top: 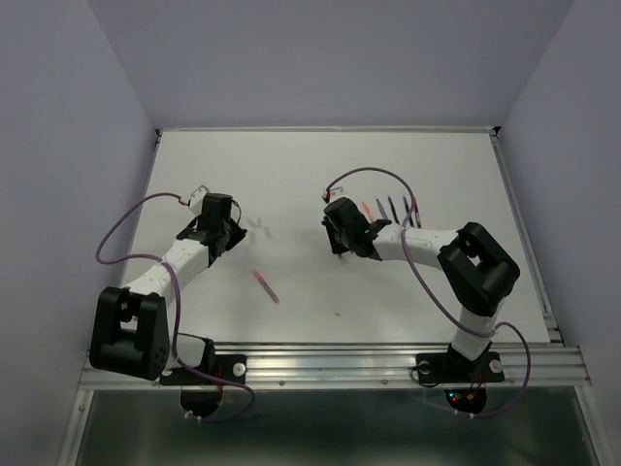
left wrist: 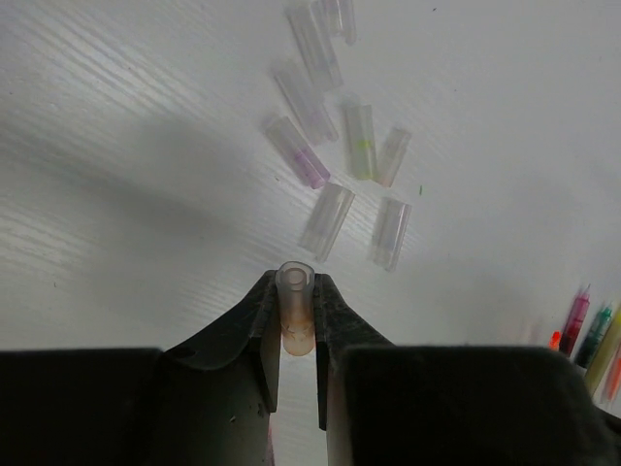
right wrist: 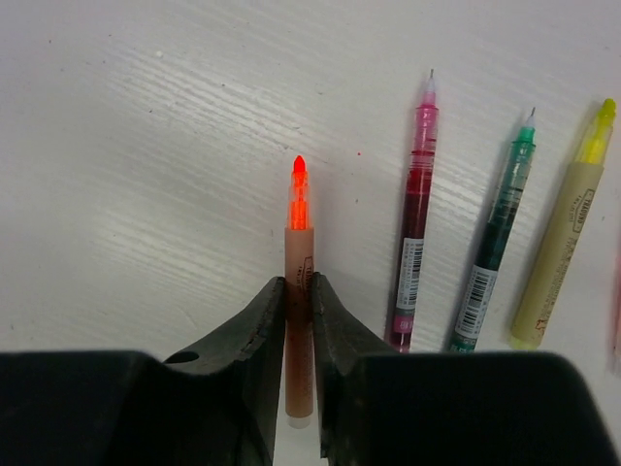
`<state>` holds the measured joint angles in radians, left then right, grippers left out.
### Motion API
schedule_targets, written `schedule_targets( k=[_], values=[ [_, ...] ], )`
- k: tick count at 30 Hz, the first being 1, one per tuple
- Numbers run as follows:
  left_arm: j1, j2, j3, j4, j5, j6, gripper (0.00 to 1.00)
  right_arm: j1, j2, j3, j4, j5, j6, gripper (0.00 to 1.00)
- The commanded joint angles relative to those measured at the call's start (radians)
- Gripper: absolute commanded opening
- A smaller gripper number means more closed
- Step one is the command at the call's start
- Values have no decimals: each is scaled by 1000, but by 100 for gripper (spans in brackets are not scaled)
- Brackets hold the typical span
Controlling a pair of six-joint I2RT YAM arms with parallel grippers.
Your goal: Open the pen caps
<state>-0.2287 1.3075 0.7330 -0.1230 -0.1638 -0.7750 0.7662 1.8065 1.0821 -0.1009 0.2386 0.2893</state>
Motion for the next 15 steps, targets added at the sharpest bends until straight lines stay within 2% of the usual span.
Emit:
schedule_targets(
  k=[1, 3, 6, 7, 9, 12, 14, 15],
  values=[
    [2, 5, -21, -10, -36, 6, 4, -5, 13, 61, -2, 84, -35, 25],
    [2, 24, -23, -6, -36, 2, 12, -5, 22, 73, -8, 83, -33, 30],
    [3, 65, -21, 3, -33, 0, 13, -5, 24, 84, -23, 77, -24, 39],
    [3, 76, -18, 8, -34, -1, 13, -5, 16, 88, -25, 68, -24, 48],
    [3, 108, -8, 11, -42, -1, 12, -5, -1, 88, -26, 33, -27, 53],
    [6, 136, 5, 14, -54, -1, 13, -5, -55, 88, -25, -31, -39, 68],
    [6, 151, 14, 19, -56, -3, 16, -5, -93, 84, -25, -65, -55, 84],
    [6, 154, 17, 22, -54, -3, 19, -5, -105, 81, -25, -96, -56, 98]
  ],
)
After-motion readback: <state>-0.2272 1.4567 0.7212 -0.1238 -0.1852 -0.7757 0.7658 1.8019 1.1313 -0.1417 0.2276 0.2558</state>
